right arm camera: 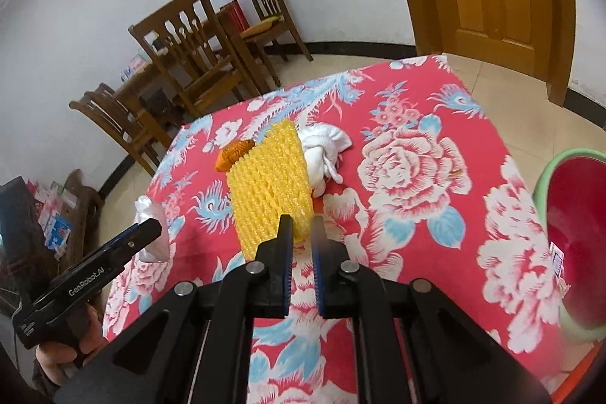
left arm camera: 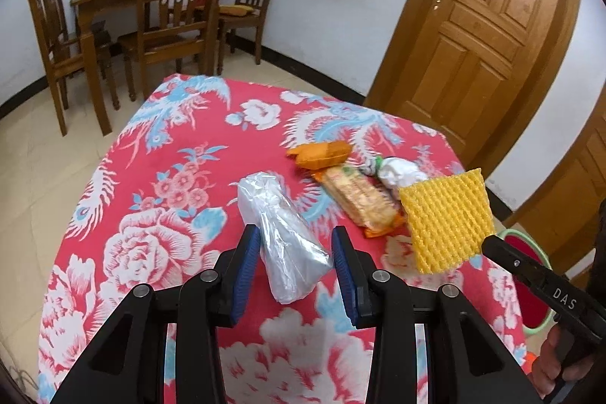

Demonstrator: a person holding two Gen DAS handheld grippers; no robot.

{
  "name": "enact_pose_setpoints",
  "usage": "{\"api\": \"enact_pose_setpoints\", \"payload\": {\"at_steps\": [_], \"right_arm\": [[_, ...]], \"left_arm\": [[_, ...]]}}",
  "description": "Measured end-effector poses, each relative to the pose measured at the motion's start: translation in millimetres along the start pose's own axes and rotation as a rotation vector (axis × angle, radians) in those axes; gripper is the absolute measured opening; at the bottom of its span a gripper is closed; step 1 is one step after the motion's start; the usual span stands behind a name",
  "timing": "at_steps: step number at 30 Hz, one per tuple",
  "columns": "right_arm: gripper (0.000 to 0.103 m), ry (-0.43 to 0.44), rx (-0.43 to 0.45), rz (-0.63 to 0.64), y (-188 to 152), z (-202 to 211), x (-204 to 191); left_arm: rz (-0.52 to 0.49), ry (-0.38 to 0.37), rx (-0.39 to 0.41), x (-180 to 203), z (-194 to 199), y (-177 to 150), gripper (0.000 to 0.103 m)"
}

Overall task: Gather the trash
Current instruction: 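Carry the clear bag and foam net over the red bucket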

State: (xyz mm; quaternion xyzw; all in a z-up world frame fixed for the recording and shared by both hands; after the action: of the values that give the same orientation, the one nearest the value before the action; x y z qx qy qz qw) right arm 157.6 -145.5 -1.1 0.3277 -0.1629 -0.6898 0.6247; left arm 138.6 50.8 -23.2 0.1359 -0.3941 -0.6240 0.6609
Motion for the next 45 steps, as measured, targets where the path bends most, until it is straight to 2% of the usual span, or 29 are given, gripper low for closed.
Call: {"api": "enact_pose_setpoints", "payload": {"at_steps": [7, 14, 26, 36, 45], "right_arm": [[0.012, -0.005, 0.046, -0.059, -1.9, 29.4, 21.7], [0.012, -0.056, 0.125, -0.113, -4.8, 65.4, 53.1], [0.012, -0.156, 0.209, -0.228, -16.3, 111.8, 119.7], [0.012, -0.245, 0.235, -0.344, -31.6, 134.7, 184.3], [0.012, -0.316, 0.225, -0.447, -49.9, 138.7, 234.4]], "left_arm": [[-0.015, -0.068, 0.001, 25.0, 7.2, 0.8, 0.04], [-0.046, -0.114, -0.009, 53.6, 7.6, -1.9, 0.04], [-0.189, -0.211, -0.036, 136.7, 1.4, -9.7, 0.038], [-0.309, -0.274, -0.108, 206.6, -24.7, -28.7, 0.035], [-0.389, -0.333, -0.158, 256.6, -41.2, -43.5, 0.035]]}}
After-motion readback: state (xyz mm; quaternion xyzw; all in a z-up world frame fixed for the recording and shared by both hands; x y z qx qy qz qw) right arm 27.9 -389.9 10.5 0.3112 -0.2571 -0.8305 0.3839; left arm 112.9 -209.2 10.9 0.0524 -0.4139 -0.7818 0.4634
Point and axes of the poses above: each gripper's, at about its wrist camera, not at the fingertips, and z roughly against the way its jaws point, x to its right, y to its top, the point moved 3 cm from there along -z, roughly the way its jaws point, and after that the axes turned 9 degrees about -y, right-handed, at the moved point
